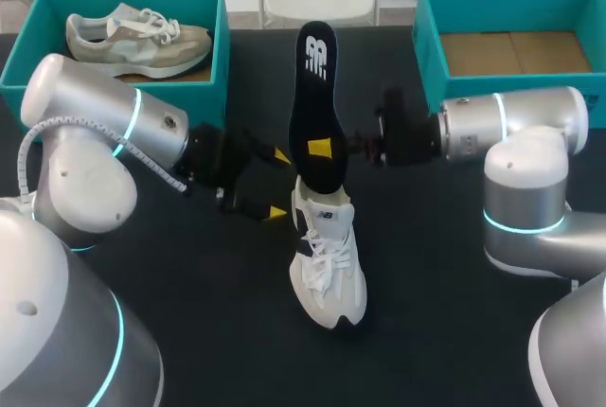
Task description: Take the shoe out of the shoebox, open the shoe tongue, remove and reinsert the insole, then place the shoe into the shoebox
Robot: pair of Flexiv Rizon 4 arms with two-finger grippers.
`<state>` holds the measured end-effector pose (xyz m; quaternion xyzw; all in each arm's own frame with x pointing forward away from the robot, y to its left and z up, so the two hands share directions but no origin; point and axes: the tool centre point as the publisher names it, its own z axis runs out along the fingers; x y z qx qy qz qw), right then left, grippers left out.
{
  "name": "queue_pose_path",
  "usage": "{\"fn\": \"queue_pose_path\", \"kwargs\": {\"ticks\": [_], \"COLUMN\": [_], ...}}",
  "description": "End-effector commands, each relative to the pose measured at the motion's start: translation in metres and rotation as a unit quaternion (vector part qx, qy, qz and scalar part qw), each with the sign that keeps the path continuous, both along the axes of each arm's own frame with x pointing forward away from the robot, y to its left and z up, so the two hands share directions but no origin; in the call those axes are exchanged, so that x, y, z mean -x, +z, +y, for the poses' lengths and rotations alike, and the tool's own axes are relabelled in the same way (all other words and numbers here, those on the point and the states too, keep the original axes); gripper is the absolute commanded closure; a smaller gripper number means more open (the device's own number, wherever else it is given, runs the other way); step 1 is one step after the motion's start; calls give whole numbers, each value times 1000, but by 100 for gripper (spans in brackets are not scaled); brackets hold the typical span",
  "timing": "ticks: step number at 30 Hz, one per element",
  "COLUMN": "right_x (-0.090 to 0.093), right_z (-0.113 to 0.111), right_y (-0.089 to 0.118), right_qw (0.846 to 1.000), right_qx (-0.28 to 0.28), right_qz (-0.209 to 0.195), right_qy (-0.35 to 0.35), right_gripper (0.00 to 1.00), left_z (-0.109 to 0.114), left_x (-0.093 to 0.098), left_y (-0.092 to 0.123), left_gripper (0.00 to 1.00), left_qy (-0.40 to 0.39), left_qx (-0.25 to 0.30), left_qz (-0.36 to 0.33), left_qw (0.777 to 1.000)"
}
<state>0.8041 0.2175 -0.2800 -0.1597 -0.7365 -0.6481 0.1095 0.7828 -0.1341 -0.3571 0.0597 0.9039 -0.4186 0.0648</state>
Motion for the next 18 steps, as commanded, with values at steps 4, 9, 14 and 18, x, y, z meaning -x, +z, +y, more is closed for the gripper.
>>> {"fn": "queue_pose_path", "kwargs": {"ticks": [4,9,14,18], "right_x": [-4,-3,2,10], "right_z": [4,3,2,2], "right_y": [-10,-18,-26,-35], "right_qw": [1000,1000,1000,1000], "right_qx": [-6,-7,-7,-5], "right_qz": [2,5,11,24], "right_qy": [9,16,16,17], "right_gripper": [100,100,100,100], "left_z": [-2,-2,-2,-2], "left_x": [2,2,2,2], "left_y": [-2,-2,-2,-2], "left_gripper": [0,0,0,0], "left_qy": [3,3,3,3], "left_qx": [-2,-2,-2,-2], "left_qz": [-2,-2,-2,-2], "left_qw": [1000,1000,1000,1000]}}
